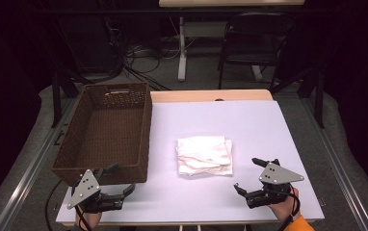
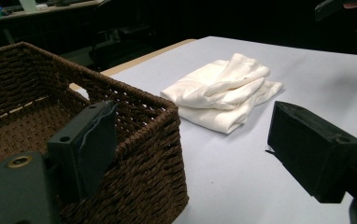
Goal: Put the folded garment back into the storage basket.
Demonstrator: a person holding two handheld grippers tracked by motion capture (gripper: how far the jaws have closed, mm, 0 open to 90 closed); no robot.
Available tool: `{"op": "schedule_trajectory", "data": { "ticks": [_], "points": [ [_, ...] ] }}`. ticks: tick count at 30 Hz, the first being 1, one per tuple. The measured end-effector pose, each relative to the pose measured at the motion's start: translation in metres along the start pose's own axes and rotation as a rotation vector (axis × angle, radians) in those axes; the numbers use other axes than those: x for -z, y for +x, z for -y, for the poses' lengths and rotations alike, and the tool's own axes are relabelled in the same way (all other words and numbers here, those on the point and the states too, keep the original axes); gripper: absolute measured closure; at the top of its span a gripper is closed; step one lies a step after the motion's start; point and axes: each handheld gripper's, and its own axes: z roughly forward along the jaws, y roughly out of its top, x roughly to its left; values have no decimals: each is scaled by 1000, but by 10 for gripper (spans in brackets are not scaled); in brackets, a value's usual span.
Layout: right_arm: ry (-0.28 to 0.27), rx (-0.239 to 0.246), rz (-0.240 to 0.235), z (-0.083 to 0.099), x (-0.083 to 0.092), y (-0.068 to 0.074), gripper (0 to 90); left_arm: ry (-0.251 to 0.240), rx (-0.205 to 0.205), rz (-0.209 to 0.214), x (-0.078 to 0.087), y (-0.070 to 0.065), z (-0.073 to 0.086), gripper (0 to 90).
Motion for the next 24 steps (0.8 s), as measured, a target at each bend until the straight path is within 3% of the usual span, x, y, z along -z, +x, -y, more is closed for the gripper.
{"op": "schedule_trajectory", "data": {
  "ticks": [24],
  "points": [
    [117,20,-47,-13,-33,0,0,-2,-9,4,-2,0,-1,158]
  ]
}}
